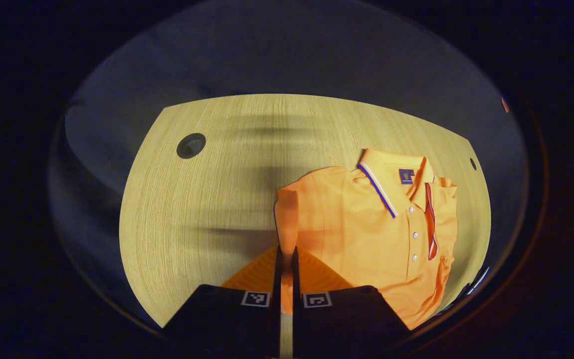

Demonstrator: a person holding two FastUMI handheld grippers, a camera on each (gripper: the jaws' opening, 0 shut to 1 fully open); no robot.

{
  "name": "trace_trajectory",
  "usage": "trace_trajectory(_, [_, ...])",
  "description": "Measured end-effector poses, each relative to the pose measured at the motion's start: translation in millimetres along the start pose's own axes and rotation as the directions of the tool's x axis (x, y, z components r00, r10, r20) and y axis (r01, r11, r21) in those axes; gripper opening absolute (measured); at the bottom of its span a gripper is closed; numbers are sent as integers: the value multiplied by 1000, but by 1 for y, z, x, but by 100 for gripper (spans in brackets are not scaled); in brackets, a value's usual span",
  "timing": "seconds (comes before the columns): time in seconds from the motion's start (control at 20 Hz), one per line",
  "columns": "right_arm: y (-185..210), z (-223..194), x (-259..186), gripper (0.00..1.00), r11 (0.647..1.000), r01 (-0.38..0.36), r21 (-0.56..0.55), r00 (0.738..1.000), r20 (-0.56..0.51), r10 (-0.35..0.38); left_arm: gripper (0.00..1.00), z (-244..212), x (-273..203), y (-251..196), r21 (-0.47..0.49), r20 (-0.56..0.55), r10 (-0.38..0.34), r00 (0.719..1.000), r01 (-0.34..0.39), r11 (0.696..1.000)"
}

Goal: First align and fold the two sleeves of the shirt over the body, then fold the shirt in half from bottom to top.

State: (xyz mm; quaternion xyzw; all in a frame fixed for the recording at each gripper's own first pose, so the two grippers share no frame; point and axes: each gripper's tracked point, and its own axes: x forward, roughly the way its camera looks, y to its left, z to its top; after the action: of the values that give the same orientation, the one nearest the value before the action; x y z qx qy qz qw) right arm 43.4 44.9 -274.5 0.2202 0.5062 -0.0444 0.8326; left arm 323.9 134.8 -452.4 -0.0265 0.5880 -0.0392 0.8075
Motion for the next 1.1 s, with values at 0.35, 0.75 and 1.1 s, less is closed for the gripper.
trace_trajectory(0.35, [2,-4,1,98,999,-42,-14,999,-4,42,10,28,-15,-64,131,56,-19,998,12,991])
trace_trajectory(0.75, [-12,-5,6,99,997,-76,-4,996,-36,76,9,20,7,-117,131,-8,22,1000,-21,991])
trace_trajectory(1.1, [-18,21,28,99,992,-128,-5,991,-25,128,58,9,-8,-165,33,9,-156,988,155,987])
